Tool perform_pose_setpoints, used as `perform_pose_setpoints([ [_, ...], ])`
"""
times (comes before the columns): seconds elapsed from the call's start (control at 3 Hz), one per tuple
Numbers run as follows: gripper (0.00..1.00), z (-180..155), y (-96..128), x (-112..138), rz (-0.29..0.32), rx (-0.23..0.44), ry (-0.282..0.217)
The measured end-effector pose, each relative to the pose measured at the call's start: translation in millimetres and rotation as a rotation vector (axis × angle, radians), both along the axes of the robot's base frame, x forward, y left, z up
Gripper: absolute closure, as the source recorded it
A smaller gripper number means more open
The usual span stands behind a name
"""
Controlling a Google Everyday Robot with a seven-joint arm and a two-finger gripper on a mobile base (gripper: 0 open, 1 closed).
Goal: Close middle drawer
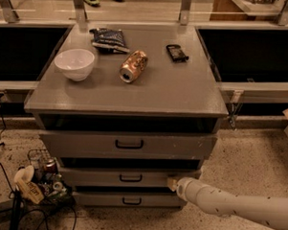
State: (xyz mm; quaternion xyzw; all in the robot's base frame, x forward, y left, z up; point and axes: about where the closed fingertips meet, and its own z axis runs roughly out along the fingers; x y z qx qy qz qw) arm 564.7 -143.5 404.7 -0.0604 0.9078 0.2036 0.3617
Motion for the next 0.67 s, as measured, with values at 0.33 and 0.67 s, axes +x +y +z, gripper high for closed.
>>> perform_pose_setpoints([
  [0.33,1.0,1,-2,-4,0.003,-0.002,0.009],
  [0.67,1.0,4,-11,-28,0.021,-0.011,0.063],
])
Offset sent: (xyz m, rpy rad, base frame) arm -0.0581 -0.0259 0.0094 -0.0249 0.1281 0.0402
